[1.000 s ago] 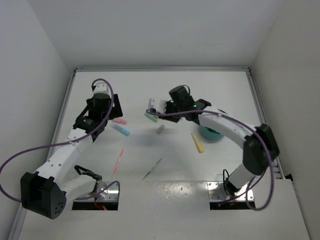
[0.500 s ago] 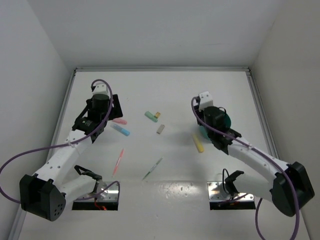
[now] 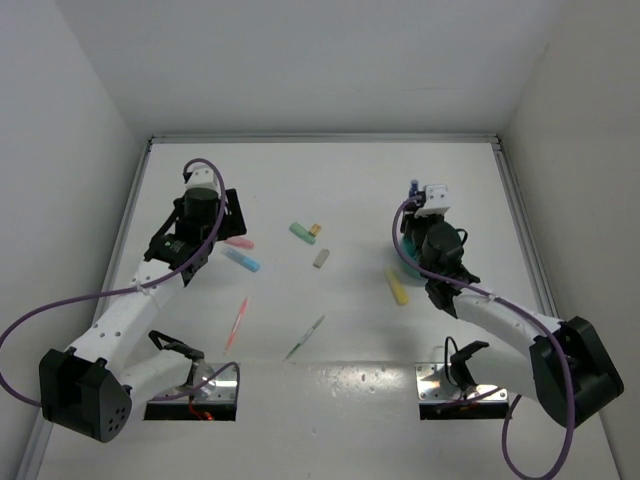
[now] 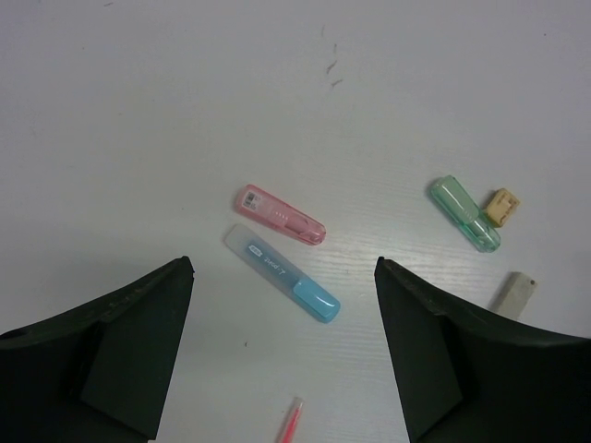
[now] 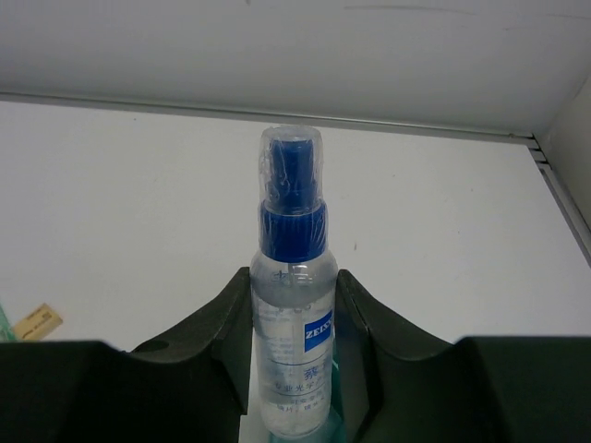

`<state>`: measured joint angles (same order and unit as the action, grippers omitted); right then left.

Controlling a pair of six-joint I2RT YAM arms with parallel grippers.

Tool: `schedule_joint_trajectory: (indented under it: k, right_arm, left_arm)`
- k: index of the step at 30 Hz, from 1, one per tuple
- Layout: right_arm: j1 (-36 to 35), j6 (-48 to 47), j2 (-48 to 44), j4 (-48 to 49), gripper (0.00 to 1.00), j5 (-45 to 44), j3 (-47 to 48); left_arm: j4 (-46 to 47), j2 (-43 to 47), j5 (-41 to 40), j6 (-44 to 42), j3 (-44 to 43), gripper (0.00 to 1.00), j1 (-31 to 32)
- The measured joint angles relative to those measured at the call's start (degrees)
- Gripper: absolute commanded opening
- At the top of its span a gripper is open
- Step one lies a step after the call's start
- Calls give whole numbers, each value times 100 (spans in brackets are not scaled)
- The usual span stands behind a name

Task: Sort the stationery into containers
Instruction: Place the stationery in the storage box.

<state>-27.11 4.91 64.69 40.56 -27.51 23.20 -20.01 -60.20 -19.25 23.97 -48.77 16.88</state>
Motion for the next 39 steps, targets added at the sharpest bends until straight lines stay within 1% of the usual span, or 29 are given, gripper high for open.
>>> schedule_joint_trajectory:
  k: [6, 13, 31, 39]
  right_arm:
    - [116, 28, 238, 367, 0, 72, -68]
    - [280, 59, 540, 479, 0, 94, -85]
    - [601, 280, 780, 229, 0, 463, -85]
    - [608, 289, 787, 133, 0, 660, -85]
  left_arm:
    - [0, 0, 42, 0, 0, 85, 0]
    - [0, 0, 46, 0, 0, 85, 0]
    - [-2, 0, 57, 0, 0, 85, 0]
    - [0, 0, 59, 0, 0, 85, 0]
